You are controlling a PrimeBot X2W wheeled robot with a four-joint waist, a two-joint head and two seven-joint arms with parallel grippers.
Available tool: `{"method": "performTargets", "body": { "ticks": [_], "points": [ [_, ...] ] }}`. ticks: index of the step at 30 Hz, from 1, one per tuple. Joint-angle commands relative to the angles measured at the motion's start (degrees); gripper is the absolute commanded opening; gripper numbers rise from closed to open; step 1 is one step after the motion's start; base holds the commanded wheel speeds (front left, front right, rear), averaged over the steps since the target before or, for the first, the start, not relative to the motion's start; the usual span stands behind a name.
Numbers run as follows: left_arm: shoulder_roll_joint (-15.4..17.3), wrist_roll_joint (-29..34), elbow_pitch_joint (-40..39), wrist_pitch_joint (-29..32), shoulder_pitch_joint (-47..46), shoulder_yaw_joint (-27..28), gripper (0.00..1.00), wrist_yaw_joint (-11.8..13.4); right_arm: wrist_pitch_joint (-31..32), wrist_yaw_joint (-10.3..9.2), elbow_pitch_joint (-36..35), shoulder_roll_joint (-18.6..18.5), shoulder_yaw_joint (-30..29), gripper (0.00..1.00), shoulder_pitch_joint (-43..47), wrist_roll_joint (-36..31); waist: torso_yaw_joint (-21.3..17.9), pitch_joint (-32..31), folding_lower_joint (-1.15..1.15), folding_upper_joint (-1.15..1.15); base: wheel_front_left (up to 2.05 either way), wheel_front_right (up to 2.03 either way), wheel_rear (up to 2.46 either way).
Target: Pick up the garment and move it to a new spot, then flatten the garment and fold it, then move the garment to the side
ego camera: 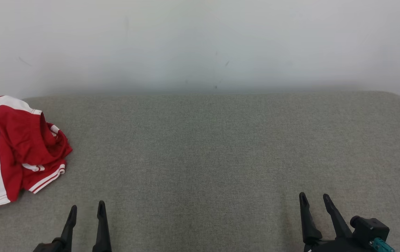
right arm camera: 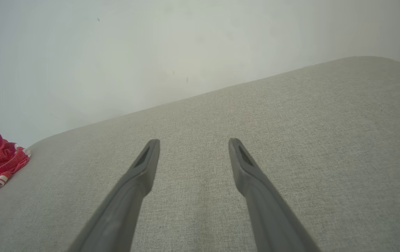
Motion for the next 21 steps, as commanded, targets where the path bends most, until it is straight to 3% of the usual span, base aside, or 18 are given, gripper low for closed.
{"method": "performTargets", "body": {
  "ticks": [1,21],
  "points": [
    [0.1,1.3,-0.5,-0.5,0.5,0.3,1.0,-0.2,-0.6,0.26,-0.5,-0.2,0.2,1.0,0.6,-1.2,0.0,-0.1,0.0,0.0,0.0,0.0,0.0],
    [-0.3,7.0,0.5,-1.5,2.1,3.4,1.0,-2.4,-3.9,0.25,-0.6,-0.3,0.9,1.0,2.2,-7.7,0.2,-0.4,0.0,0.0,0.0,0.0,0.0]
  ]
}}
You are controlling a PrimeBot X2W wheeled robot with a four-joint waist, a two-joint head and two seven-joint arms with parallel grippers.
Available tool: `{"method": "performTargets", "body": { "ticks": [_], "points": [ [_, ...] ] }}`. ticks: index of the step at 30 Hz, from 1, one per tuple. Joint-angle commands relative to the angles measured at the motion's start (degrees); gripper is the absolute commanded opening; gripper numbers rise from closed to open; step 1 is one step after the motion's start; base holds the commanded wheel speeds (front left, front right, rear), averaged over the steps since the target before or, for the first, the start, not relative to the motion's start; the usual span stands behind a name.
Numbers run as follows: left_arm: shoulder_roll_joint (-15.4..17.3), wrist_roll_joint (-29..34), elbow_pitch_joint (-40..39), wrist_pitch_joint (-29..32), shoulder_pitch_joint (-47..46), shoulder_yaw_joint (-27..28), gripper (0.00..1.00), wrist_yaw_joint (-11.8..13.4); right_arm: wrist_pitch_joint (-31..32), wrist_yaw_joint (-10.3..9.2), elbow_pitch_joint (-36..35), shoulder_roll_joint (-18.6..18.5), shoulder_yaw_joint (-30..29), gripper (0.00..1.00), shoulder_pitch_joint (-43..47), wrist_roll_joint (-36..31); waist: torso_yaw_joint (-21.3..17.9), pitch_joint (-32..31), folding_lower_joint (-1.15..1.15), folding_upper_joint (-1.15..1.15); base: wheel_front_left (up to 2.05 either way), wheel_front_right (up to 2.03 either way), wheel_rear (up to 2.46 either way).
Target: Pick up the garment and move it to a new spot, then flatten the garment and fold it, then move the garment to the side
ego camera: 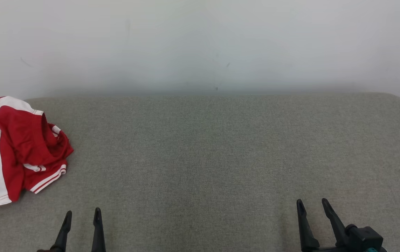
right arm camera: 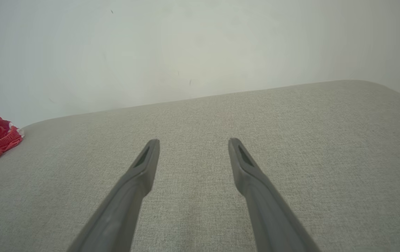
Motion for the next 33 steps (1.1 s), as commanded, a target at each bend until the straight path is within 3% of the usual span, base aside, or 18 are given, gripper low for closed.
{"method": "performTargets", "body": {
  "ticks": [1,10,33],
  "points": [
    [-0.1,1.1,0.0,-0.4,0.7,0.3,1.0,-0.1,-0.7,0.19,-0.3,-0.2,0.2,1.0,0.3,-0.9,0.0,0.0,0.0,0.0,0.0,0.0,0.0],
    [-0.1,3.5,0.4,-0.9,1.2,0.1,1.0,-1.1,-2.2,0.21,-0.4,-0.2,0.3,1.0,1.3,-3.6,-0.1,0.0,0.0,0.0,0.0,0.0,0.0],
    [-0.1,2.2,0.9,-0.9,0.8,0.4,1.0,-1.5,-2.1,0.21,0.3,-0.2,-0.5,1.0,1.0,-1.7,-0.3,0.4,0.0,0.0,0.0,0.0,0.0]
  ]
}}
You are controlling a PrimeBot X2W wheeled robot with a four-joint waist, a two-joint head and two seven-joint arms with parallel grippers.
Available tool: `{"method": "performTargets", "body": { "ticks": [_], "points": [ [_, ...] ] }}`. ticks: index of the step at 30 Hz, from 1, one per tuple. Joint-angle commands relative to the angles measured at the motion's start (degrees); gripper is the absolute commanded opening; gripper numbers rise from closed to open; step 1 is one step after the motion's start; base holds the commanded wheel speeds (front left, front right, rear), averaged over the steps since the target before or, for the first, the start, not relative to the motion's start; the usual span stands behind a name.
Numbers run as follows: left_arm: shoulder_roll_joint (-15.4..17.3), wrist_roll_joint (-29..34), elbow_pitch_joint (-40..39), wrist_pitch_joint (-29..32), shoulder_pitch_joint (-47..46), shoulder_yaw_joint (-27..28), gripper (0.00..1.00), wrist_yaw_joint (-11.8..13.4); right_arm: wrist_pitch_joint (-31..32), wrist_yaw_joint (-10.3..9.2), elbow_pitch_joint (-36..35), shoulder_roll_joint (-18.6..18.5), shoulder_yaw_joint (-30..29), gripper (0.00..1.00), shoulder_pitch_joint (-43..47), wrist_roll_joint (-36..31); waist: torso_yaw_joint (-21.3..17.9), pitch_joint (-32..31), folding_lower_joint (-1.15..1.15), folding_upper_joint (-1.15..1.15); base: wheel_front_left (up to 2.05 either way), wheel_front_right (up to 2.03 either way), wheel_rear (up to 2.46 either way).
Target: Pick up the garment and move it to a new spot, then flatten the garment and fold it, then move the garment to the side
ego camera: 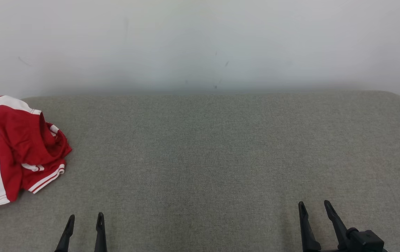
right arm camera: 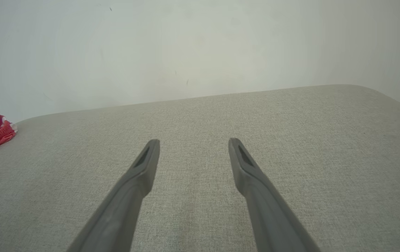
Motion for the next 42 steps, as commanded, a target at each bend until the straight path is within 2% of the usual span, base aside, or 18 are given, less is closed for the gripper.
{"method": "performTargets", "body": {
  "ticks": [1,21,29,42],
  "points": [
    [-0.1,-0.2,0.0,-0.4,0.0,0.2,1.0,-0.3,-0.2,0.21,0.1,-0.1,0.1,1.0,0.3,0.4,0.0,0.0,0.0,0.0,0.0,0.0,0.0],
    [-0.1,0.0,0.7,-0.3,-0.5,0.5,1.0,0.1,-0.2,0.21,0.1,-0.1,0.4,1.0,0.7,0.5,1.7,-0.1,0.0,0.0,0.0,0.0,0.0],
    [-0.1,-0.5,1.2,-0.3,-0.7,1.2,1.0,0.6,-0.2,0.2,0.2,-0.1,0.8,1.0,0.9,0.6,5.2,-0.1,0.0,0.0,0.0,0.0,0.0],
    [0.0,-0.4,2.0,-0.3,-0.3,2.1,1.0,1.6,-0.2,0.2,0.4,-0.1,1.3,1.0,1.6,0.9,14.0,-0.4,0.0,0.0,0.0,0.0,0.0]
  ]
}}
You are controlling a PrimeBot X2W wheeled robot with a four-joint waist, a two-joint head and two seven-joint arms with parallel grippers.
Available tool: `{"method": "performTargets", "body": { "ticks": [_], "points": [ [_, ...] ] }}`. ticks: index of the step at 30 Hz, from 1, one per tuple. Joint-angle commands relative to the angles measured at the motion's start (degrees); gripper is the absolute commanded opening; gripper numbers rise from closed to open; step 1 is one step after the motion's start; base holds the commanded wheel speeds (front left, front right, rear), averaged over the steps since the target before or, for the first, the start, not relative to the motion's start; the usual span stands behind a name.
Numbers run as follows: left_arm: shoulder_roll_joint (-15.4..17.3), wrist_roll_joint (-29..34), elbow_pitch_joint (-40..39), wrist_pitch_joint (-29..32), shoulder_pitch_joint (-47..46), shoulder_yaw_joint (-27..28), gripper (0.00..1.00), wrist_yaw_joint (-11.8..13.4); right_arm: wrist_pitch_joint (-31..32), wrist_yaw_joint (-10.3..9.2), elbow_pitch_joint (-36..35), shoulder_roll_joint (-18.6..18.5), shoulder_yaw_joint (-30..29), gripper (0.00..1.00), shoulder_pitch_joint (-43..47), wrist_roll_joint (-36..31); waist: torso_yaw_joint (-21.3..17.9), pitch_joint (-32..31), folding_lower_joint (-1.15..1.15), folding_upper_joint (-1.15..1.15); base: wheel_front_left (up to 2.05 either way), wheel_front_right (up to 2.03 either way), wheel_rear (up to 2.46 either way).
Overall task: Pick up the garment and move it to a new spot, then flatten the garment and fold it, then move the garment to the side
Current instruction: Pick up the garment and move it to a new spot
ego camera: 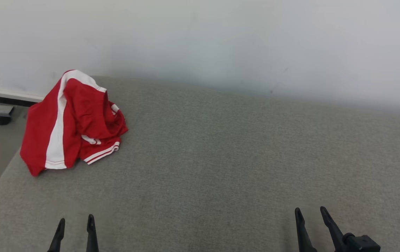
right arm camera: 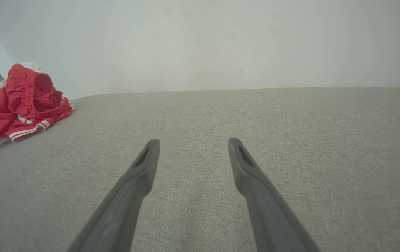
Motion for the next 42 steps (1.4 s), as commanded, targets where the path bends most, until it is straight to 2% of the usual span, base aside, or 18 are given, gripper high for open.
{"method": "performTargets", "body": {
  "ticks": [1,24,42],
  "points": [
    [0.0,0.3,0.1,-0.2,0.4,0.4,1.0,0.2,-0.2,0.19,0.0,-0.1,0.3,1.0,0.6,0.2,3.6,-0.1,0.0,0.0,0.0,0.0,0.0],
    [0.0,1.5,0.7,-0.2,1.0,3.8,1.0,1.0,-0.2,0.19,0.5,-0.1,1.9,1.0,0.9,0.7,16.1,-1.1,0.0,0.0,0.0,0.0,0.0],
    [0.0,0.9,0.1,-0.2,1.3,5.4,1.0,2.1,-0.2,0.19,0.8,-0.1,3.0,1.0,0.0,1.0,16.0,-0.7,0.0,0.0,0.0,0.0,0.0]
  ]
}}
